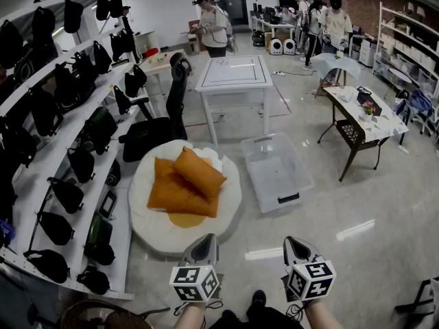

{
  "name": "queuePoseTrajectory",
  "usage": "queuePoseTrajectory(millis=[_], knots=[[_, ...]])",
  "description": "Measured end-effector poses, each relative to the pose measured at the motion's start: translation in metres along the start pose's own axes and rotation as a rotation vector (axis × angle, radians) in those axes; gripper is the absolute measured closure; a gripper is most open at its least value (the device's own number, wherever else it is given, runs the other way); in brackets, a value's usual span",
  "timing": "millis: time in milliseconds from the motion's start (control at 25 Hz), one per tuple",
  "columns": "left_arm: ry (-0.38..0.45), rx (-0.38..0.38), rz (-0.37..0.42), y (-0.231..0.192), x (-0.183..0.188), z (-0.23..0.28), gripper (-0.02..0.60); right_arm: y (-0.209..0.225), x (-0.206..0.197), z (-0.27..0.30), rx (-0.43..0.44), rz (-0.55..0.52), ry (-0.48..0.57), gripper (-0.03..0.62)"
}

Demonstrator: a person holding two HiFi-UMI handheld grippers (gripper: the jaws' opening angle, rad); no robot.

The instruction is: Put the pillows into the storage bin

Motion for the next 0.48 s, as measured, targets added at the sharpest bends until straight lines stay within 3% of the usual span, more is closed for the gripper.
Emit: queuePoseTrajectory(millis=[480], knots=[[-0.027,0.006,0.001,-0.0078,-0.0098,0.0057,0.558,0.0018,-0.0022,0.0084,0.009,-0.021,-0.002,0.594]])
Point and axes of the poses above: the fingertips, and each gripper's own axes: z forward along the fingers, y to its right, x out of its top, the point moved 5 cm from there along -z, backward along the fingers, and after that the axes turned 10 degrees about y, right-handed, at the moved point
